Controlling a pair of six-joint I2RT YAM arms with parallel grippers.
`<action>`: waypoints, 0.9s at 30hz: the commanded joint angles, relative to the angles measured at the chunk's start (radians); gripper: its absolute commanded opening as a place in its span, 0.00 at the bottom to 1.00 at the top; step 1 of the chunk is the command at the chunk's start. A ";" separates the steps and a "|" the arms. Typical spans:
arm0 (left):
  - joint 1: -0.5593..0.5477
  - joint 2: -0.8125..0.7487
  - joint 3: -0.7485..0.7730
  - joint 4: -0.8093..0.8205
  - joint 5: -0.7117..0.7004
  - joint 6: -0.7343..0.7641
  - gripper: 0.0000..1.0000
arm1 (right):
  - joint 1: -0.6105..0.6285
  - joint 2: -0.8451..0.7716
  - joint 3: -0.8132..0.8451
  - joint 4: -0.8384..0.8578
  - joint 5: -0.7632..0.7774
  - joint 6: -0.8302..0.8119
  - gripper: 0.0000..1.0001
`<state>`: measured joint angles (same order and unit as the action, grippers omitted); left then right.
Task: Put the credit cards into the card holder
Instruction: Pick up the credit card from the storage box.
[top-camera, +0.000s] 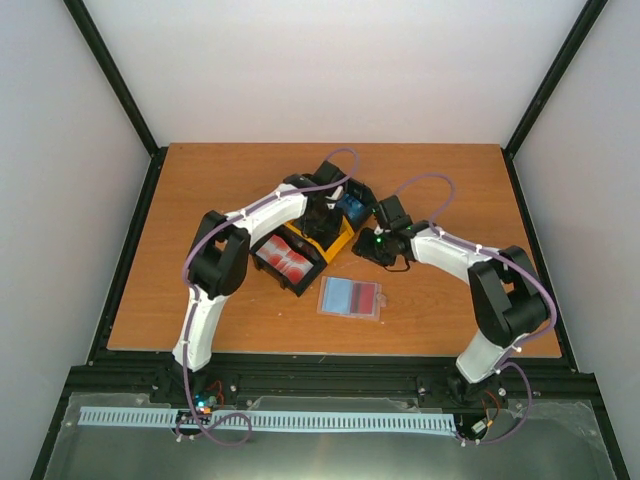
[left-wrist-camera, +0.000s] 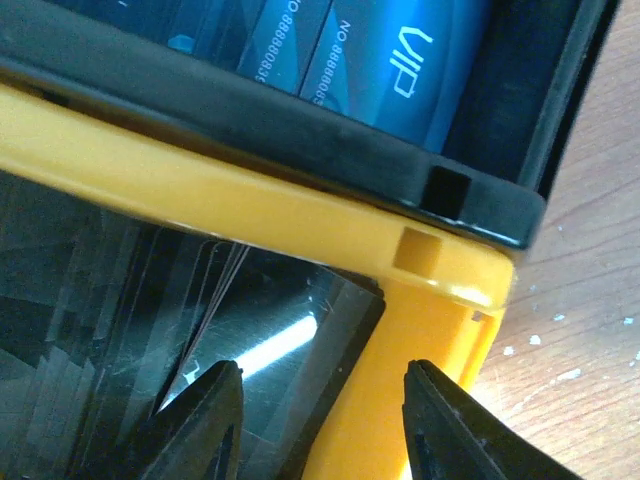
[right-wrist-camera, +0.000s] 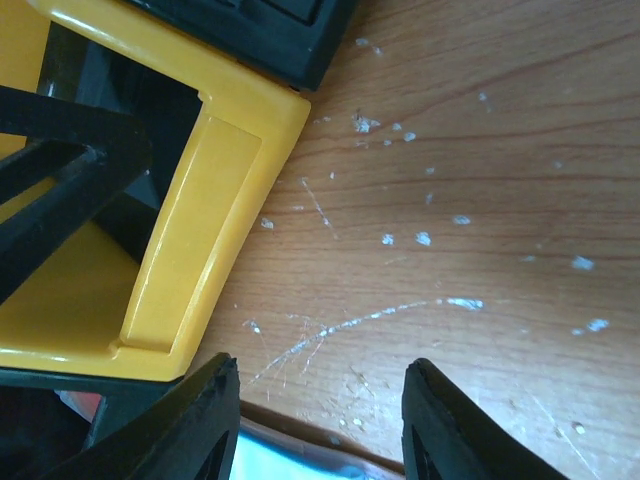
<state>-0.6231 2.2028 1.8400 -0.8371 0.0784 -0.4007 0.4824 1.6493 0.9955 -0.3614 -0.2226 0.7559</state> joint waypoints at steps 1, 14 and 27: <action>0.016 0.018 0.058 -0.033 -0.036 0.038 0.46 | -0.009 0.048 0.038 0.023 -0.046 -0.031 0.45; 0.050 0.073 0.052 -0.014 0.067 0.110 0.51 | -0.009 0.124 0.057 0.102 -0.122 -0.018 0.42; 0.072 0.054 0.038 -0.036 0.239 0.122 0.32 | -0.009 0.163 0.088 0.154 -0.170 0.001 0.41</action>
<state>-0.5556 2.2635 1.8599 -0.8543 0.2676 -0.2962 0.4801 1.7855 1.0458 -0.2314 -0.3733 0.7494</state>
